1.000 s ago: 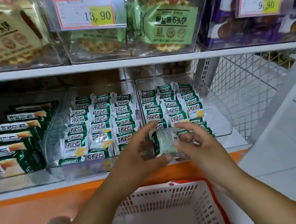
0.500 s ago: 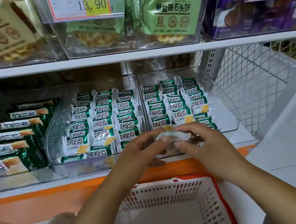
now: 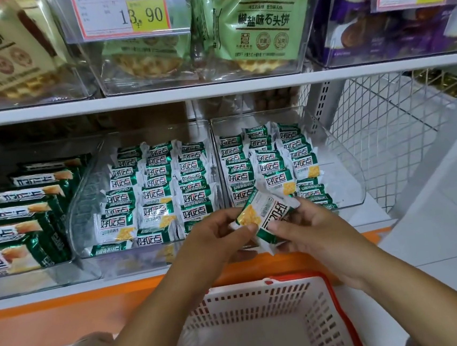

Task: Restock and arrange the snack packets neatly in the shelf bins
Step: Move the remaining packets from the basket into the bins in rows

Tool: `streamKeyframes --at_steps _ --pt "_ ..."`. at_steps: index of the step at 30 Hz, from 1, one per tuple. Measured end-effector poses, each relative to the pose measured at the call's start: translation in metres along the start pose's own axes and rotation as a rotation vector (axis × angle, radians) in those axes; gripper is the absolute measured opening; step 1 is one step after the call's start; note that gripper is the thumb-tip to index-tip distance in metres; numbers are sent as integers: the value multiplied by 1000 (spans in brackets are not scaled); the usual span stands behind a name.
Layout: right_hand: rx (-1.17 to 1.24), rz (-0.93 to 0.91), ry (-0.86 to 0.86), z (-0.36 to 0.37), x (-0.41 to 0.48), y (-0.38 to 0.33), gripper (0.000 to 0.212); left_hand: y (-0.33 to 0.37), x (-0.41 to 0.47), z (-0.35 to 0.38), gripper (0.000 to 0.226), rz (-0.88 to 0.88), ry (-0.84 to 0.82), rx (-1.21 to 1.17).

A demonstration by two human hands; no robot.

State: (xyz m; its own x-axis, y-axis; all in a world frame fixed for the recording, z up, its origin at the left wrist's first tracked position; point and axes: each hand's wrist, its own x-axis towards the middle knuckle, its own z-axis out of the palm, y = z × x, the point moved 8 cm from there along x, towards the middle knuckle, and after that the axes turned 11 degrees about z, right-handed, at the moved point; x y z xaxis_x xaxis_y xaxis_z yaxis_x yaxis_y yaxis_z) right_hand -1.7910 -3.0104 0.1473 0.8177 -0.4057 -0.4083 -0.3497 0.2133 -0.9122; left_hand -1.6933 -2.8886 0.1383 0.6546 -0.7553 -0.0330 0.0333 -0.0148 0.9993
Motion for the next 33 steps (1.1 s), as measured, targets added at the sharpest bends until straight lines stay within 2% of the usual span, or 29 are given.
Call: streamKeyframes --at_steps 3,6,9,11,13,15,18,21,25,29,33 --pt "-164 -9 48 0 -1 -2 24 5 -1 6 6 60 -20 132" --pt "-181 -10 27 2 -1 -5 25 17 1 12 20 164 -12 299" --pt "-321 -73 112 -16 5 -24 26 28 3 5 8 327 123 539" --pt "-443 -171 252 -48 16 -47 27 27 5 -5 39 396 233 721" --pt "-610 -276 437 -87 26 -70 34 22 11 -15 55 347 290 842" --pt "-910 -314 551 -114 42 -85 40 11 18 -21 65 260 266 859" --pt "-1333 -287 509 -126 73 -90 44 -6 26 -24 65 183 214 882" --pt "-1587 -241 400 -114 96 -84 47 -8 30 -23 61 196 208 909" --pt "-1593 -176 339 -106 114 -75 45 -9 32 -24 60 212 218 870" --pt "-1519 -253 379 -112 113 -75 34 -9 33 -25 59 234 205 860" --pt "-1608 -272 408 -108 112 -65 39 -10 33 -26 59 259 208 865"
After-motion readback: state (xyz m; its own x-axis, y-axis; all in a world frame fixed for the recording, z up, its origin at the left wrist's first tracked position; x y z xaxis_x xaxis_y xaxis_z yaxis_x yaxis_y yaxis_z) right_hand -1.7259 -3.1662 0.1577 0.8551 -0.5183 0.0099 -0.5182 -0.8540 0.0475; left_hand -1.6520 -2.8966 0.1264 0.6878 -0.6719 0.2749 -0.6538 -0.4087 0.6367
